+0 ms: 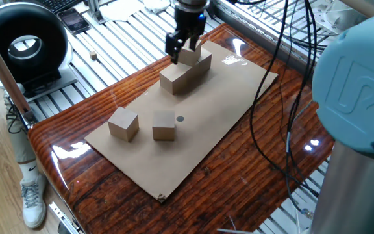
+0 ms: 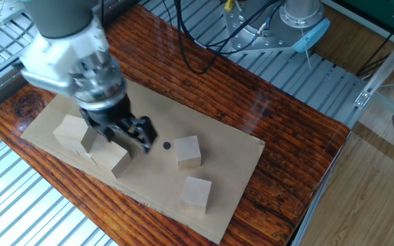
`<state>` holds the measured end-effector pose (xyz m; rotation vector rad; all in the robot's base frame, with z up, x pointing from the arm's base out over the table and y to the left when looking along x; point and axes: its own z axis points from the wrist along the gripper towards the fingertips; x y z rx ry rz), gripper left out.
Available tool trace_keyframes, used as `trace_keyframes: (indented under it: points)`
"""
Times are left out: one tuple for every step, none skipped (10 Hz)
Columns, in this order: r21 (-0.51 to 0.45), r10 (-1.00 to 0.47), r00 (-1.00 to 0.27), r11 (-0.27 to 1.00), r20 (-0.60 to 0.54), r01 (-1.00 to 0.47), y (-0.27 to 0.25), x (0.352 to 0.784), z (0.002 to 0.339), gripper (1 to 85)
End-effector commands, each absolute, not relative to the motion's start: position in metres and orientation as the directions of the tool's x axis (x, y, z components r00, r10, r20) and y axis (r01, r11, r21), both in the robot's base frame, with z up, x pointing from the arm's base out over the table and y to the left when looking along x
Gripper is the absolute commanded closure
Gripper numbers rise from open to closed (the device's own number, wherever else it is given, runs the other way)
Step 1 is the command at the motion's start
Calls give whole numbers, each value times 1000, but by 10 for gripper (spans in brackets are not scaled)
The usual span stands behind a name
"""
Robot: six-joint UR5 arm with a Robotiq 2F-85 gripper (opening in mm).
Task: Stack the blocks into a pyramid shape
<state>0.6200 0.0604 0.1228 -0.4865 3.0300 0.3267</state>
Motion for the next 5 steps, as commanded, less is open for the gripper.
trace_keyframes:
  points:
    - [207, -462, -882, 858, -90, -471, 86, 599, 110, 7]
    - [198, -510, -856, 833, -92, -517, 87, 593, 109, 7]
    - [181, -534, -839, 820, -101, -543, 88, 589, 104, 7]
    - [203, -532, -838, 813, -125, -546, 99, 583, 95, 7]
    - [227, -546, -826, 794, -140, -564, 107, 577, 88, 7]
